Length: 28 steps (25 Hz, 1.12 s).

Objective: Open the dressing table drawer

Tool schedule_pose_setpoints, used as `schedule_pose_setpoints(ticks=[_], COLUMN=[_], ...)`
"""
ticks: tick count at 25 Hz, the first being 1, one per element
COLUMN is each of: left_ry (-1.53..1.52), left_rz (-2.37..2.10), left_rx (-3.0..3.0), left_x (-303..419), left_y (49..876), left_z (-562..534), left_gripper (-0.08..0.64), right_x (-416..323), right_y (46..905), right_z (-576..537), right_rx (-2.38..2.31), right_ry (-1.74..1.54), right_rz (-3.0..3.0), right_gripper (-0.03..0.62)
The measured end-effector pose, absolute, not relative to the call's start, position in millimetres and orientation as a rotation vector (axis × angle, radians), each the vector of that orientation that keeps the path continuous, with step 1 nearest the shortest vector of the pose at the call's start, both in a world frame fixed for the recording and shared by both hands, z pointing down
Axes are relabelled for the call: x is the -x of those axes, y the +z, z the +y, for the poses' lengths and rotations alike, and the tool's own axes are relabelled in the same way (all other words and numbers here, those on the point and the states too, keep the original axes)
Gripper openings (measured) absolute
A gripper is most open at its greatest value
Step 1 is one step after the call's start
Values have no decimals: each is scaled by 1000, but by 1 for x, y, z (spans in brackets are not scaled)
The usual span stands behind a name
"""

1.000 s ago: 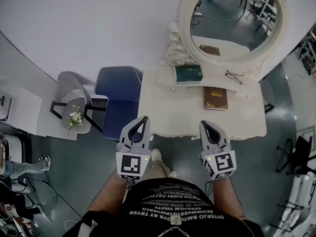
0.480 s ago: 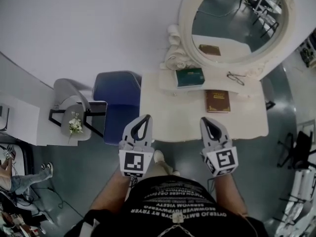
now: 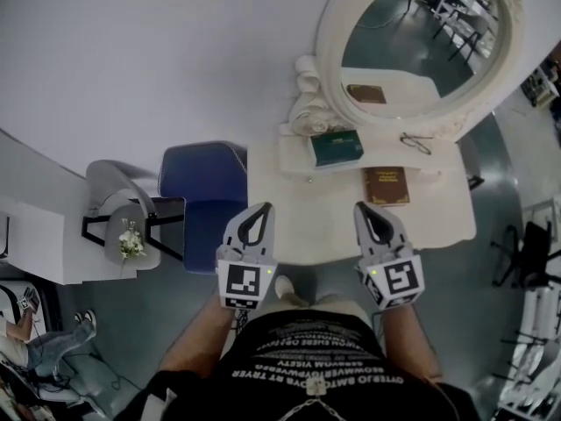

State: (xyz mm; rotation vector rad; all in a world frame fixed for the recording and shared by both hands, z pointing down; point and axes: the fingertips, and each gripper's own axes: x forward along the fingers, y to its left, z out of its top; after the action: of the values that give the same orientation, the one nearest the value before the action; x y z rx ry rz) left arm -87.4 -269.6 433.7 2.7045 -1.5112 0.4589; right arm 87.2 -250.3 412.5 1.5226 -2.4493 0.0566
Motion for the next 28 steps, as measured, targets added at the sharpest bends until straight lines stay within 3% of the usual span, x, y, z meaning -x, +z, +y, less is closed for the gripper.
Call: schedule_pose_setpoints(ticks=[28], left_ry=[577], left_rz=[-1391], left_rx=[-2524], left_x=[19], left_y=[524], left_z=[-324], left_gripper=[5], right_x=[-124], right_y=[436], right_z=[-347], right_rx=[-1381], right_ry=[109], right_rz=[-2494], right_gripper=[2])
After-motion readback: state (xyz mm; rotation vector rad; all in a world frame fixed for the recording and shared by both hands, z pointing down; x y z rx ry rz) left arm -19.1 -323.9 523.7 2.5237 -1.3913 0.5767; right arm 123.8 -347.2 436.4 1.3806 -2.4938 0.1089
